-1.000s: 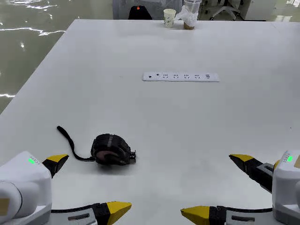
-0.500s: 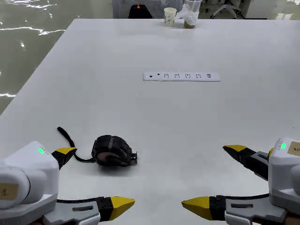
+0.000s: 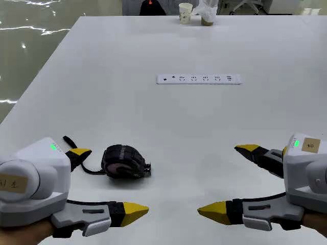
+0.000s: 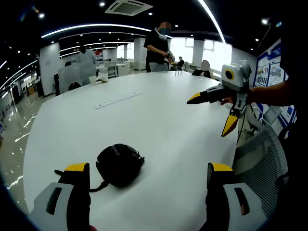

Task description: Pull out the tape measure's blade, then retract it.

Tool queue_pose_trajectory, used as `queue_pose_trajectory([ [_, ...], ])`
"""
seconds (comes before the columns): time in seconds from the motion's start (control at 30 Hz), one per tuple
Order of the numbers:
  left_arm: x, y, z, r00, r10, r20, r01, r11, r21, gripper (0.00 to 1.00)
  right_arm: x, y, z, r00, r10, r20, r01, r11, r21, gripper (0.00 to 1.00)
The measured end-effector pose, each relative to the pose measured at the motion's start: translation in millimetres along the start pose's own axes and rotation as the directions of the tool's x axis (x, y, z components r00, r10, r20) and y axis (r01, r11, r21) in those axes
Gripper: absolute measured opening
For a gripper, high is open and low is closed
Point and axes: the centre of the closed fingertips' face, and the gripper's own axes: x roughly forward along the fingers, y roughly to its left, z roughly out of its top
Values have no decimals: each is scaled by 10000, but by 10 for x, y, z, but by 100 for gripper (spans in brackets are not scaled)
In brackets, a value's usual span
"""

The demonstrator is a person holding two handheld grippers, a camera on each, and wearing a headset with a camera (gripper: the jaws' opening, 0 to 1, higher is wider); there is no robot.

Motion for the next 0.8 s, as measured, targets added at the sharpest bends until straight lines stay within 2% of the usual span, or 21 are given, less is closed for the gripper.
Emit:
queue_pose_trajectory([
  [0.5,93,125,63,9978,-521,-397,544,9968,590,98,213,-56,13,9967,776,-242,-792,9941,-742,87],
  [0.8,127,221,64,9940,-818,-731,892,9905,1051,94,359,-75,41,9908,1271,-465,-1323,9822,-1336,82],
])
